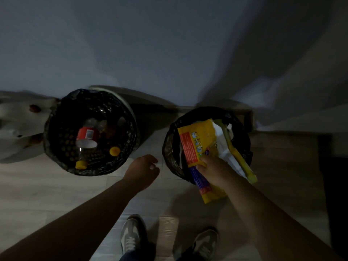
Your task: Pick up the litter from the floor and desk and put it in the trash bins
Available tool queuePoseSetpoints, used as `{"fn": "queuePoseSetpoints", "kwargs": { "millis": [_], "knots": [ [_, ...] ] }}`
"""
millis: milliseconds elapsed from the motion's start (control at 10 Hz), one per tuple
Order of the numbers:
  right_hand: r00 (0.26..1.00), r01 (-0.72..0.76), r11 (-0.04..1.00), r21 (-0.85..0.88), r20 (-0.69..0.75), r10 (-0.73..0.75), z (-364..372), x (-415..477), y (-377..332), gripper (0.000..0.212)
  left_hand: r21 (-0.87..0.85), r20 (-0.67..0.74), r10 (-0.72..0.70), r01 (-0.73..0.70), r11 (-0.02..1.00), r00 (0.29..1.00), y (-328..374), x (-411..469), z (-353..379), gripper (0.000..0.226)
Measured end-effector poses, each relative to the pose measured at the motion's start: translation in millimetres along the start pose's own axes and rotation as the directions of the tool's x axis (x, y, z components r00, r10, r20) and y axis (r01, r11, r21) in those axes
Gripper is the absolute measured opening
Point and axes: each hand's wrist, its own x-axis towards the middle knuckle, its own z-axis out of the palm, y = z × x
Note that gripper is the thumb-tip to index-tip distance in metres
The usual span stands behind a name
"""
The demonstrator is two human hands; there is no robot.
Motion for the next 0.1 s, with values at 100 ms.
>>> {"fn": "queuePoseSetpoints", "kwargs": {
  "millis": [100],
  "knots": [
    [0.988,0.034,0.999,-0.022,-0.151,-0.037,-4.9,-25.5,-1.1,0.028,0.002,0.008,0.005,-0.005,1.000,1.000,7.5,-13.1,-18.2,0.028]
  ]
}}
